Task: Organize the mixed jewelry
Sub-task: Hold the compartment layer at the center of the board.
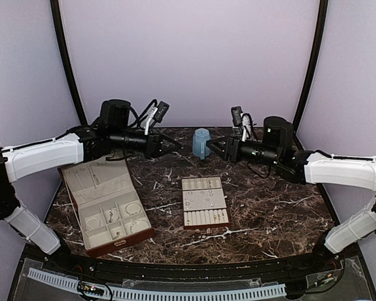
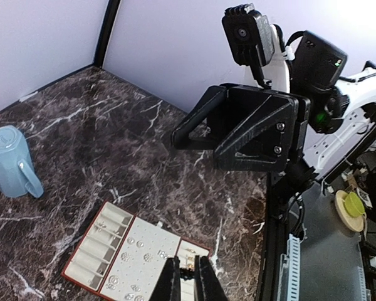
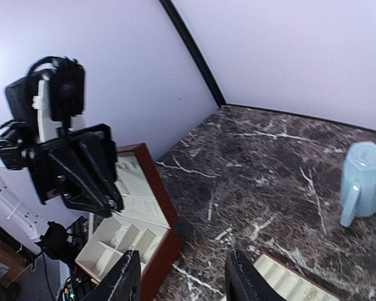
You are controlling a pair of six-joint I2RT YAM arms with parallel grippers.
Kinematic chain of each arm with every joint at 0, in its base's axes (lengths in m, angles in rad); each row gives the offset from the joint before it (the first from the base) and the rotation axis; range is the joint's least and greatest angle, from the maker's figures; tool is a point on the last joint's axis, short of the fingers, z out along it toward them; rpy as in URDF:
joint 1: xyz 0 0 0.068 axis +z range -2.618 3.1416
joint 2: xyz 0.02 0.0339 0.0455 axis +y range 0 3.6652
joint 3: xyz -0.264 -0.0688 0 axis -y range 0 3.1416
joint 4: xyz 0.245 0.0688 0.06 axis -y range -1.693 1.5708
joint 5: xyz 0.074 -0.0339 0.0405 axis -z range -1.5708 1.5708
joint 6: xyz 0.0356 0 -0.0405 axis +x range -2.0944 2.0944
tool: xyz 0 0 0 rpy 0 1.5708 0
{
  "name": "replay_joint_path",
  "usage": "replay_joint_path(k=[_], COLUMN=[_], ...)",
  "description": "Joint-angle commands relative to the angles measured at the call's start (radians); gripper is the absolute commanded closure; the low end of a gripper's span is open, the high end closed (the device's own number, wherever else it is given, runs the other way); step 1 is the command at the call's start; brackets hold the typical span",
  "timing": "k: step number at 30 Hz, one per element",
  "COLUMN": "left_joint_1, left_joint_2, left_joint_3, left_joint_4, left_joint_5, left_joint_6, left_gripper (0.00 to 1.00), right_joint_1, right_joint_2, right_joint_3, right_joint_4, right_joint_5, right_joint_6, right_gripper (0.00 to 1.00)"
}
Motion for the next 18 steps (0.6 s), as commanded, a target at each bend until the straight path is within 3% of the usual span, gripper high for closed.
replay_joint_path(k=[1,7,18], left_joint_1=[-0.063,-0.119,-0.181], left_joint_2=[0.072,0.213,0.395], left_joint_3=[0.099,0.225,0.387], left_joint_4=[-0.229,-0.362,-0.543], left_joint_5=[-0.173,-0.303,-0.334], left_joint_6=[0.09,0.097,0.116], left_gripper=[1.0,1.0,1.0], right_joint_1=[-0.006,-0.007,0.025], right_joint_2=[-0.009,0.052,0.207], right_joint_3=[-0.052,-0.115,-0.156], right_joint_4=[-0.193,-0.309,-0.293], right_joint_5=[0.185,0.247,0.221], right_joint_6=[0.067,0.183,0.258], right_gripper=[0.54,0.54,0.57])
